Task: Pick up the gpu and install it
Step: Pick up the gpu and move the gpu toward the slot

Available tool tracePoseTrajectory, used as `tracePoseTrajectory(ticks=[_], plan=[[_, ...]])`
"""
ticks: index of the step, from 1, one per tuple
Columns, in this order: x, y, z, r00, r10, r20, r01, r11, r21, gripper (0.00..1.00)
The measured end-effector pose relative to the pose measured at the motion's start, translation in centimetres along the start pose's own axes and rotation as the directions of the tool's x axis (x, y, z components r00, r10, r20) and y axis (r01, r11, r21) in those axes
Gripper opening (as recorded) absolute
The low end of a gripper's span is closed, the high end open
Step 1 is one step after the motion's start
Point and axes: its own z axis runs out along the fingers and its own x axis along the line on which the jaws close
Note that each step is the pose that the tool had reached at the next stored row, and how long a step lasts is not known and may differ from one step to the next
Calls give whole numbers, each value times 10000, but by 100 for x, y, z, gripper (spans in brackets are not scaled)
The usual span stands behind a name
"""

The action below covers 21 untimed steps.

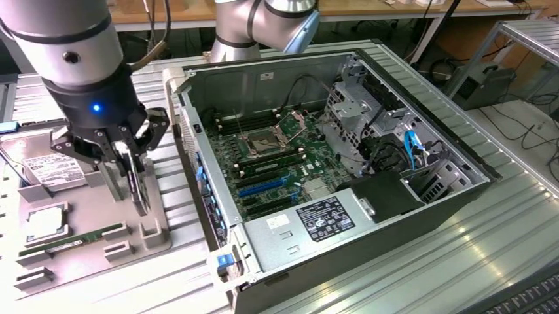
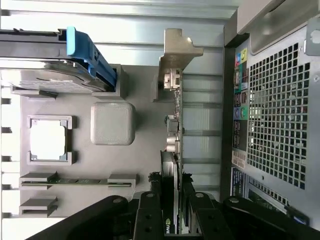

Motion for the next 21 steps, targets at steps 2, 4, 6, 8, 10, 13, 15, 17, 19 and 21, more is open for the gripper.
tracePoseTrajectory(ticks=[2,4,6,8,10,13,15,17,19,21], plan=[[-32,-7,-112,10000,-7,-53,7,10000,-1,26],[-75,-20,-220,9999,-12,-111,12,10000,-2,26],[-112,-34,-307,9999,-15,-153,15,10000,-5,26],[-153,-48,-398,9998,-18,-199,18,10000,-5,26],[-201,-61,-489,9997,-21,-248,21,10000,-6,26],[-303,-77,-649,9994,-22,-350,22,10000,-9,26],[-366,-82,-733,9992,-25,-408,24,10000,-12,26],[-437,-87,-825,9989,-27,-478,26,10000,-13,26],[-513,-92,-912,9985,-24,-551,23,10000,-15,26],[-602,-98,-975,9980,-23,-625,22,10000,-17,26]])
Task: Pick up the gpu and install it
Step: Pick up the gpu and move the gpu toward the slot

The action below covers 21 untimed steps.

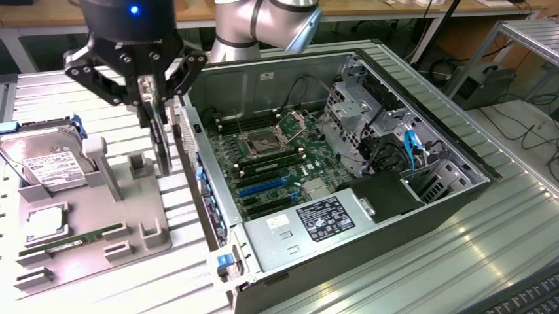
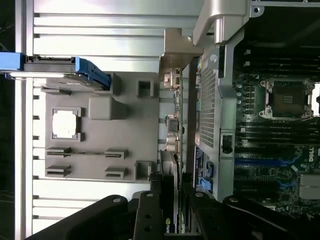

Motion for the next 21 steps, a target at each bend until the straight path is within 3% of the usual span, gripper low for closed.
tracePoseTrajectory(ticks=[5,10,12,21], plan=[[-225,-11,-108,9999,6,-163,-6,10000,-5,26],[-458,-19,-140,9996,13,-288,-14,10000,-8,26],[-630,-24,-149,9994,15,-349,-15,10000,-8,26],[-1100,-37,-156,9990,17,-456,-18,10000,-19,26]])
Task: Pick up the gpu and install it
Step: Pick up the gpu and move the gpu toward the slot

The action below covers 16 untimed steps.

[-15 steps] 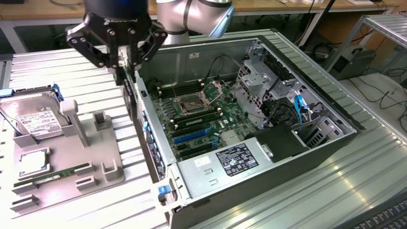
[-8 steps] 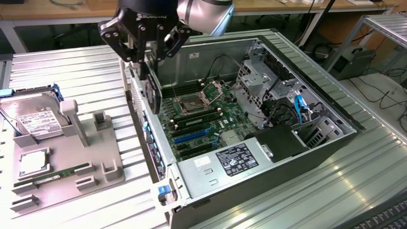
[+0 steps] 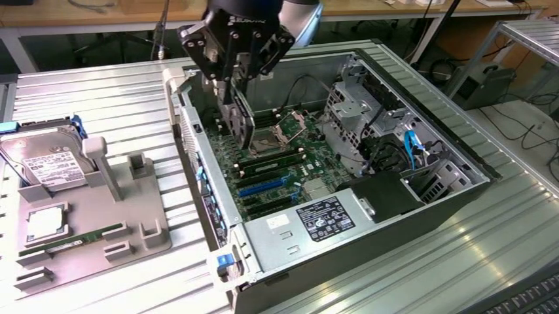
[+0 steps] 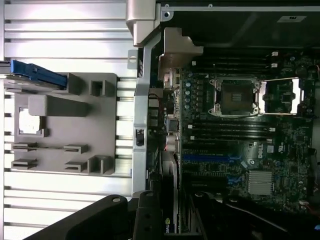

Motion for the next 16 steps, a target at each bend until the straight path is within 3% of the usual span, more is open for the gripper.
tracePoseTrajectory(ticks=[10,16], plan=[[-463,-16,85,10000,2,-27,-2,10000,-1,26],[-811,-30,192,10000,1,-28,-1,10000,0,26]])
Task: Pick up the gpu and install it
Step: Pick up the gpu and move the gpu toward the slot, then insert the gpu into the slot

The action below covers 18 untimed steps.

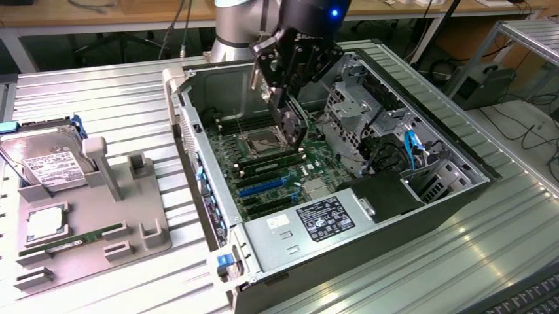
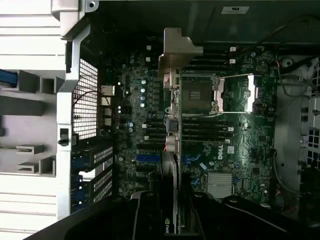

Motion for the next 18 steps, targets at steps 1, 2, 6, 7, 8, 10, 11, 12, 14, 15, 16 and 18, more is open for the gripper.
tracePoseTrajectory(ticks=[1,2,6,7,8,10,11,12,14,15,16,18], plan=[[-48,-2,16,10000,2,1,-2,10000,-1,26],[-134,-6,44,10000,0,2,0,10000,-2,26],[-323,-26,103,10000,1,0,-1,10000,1,26],[-378,-42,119,10000,2,0,-2,10000,0,26],[-430,-59,121,10000,1,-10,-1,10000,2,26],[-439,-60,121,10000,4,-33,-4,10000,0,26],[-439,-60,121,10000,5,-33,-5,10000,-1,26],[-440,-60,121,10000,4,-34,-4,10000,-1,26],[-440,-60,121,10000,4,-34,-4,10000,-1,26],[-440,-60,121,10000,4,-34,-4,10000,-1,26],[-440,-60,121,10000,3,-33,-3,10000,-1,26],[-440,-60,121,10000,4,-34,-4,10000,-1,26]])
